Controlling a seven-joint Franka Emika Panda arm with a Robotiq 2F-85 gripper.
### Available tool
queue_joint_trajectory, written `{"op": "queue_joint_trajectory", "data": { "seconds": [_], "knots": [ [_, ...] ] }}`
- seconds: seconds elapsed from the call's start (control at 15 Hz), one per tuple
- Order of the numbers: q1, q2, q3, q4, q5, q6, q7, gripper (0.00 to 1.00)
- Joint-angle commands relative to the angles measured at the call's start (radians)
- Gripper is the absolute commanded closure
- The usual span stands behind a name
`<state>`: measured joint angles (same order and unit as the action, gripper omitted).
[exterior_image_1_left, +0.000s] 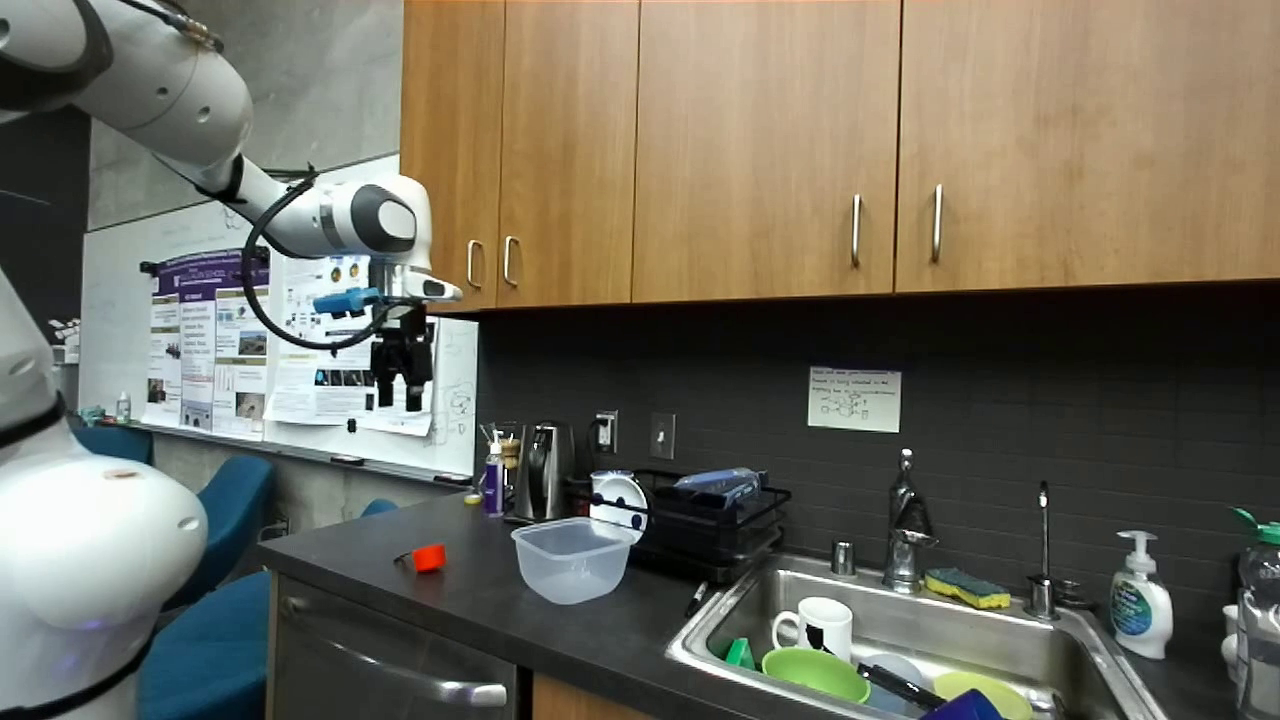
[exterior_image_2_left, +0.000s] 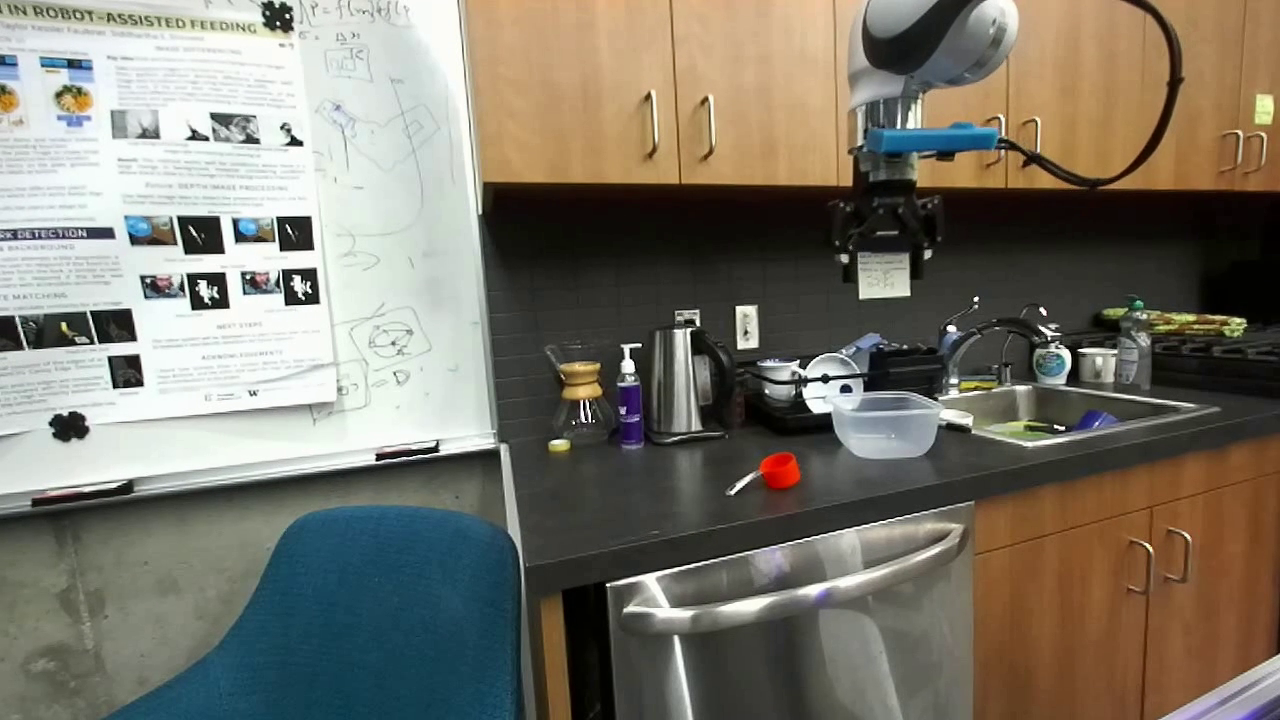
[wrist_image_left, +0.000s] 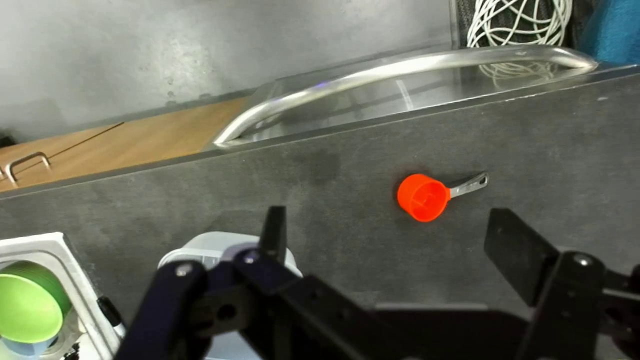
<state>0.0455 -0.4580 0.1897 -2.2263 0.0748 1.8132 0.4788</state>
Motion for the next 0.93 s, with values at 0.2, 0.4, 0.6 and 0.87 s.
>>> {"op": "queue_joint_trajectory", "data": {
  "seconds": [0.2,0.4,0.6,0.87],
  "knots": [
    [0.015,0.083,0.032,0.064,-0.006,-0.012,-0.005,0.0],
    [0.014,0.127,0.033,0.089,-0.017,-0.004,-0.003,0.0],
    [0.012,0.173,0.028,0.12,-0.033,0.002,0.0,0.0],
    [0.012,0.243,0.015,0.174,-0.042,0.014,-0.002,0.0]
  ]
}}
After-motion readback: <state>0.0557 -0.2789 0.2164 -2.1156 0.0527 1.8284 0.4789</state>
